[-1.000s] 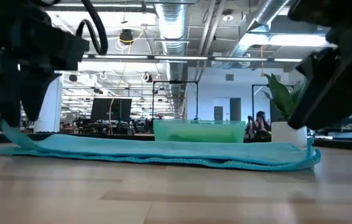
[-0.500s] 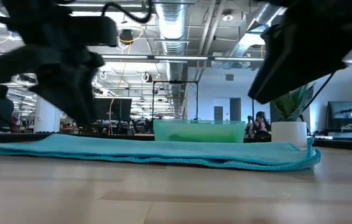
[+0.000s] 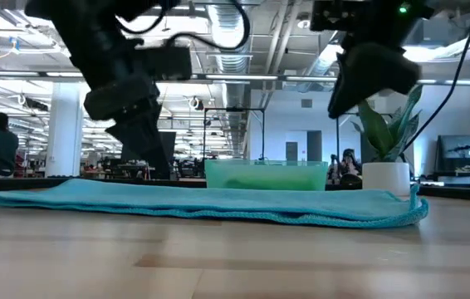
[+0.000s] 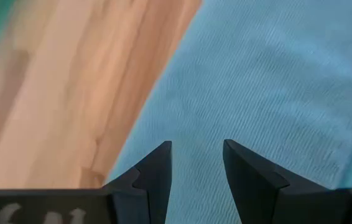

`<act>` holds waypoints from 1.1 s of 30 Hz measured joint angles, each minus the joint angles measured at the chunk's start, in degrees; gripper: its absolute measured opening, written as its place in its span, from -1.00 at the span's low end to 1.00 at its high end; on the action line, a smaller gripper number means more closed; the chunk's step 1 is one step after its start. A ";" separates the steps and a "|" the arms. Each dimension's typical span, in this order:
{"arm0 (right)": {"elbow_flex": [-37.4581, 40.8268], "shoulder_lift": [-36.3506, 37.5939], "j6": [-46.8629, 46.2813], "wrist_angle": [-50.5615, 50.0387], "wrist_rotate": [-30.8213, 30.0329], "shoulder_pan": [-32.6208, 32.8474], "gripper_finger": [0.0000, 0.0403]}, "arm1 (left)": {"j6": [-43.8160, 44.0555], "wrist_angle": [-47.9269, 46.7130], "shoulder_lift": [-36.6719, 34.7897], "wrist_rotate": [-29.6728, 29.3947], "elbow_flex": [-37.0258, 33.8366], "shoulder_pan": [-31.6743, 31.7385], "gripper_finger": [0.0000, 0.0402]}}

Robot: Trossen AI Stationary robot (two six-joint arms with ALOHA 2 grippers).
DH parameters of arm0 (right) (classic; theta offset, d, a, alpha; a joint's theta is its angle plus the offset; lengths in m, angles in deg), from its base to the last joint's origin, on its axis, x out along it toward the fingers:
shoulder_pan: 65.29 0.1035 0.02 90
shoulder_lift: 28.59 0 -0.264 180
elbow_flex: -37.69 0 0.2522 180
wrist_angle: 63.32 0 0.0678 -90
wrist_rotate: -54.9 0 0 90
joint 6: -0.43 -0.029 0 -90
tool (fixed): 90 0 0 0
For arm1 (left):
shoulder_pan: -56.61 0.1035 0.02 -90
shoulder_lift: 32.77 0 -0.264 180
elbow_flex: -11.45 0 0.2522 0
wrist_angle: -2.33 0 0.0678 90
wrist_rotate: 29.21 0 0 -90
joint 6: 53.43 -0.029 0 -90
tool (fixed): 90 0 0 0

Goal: Roll microfiber towels into tight, uniform cylinder then place into a basket
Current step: Fold the blue microfiber cloth

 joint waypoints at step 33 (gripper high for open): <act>0.09 2.73 -11.71 -8.13 -1.86 0.43 -0.41 | -6.44 -7.88 5.60 -11.46 3.43 10.06 -0.32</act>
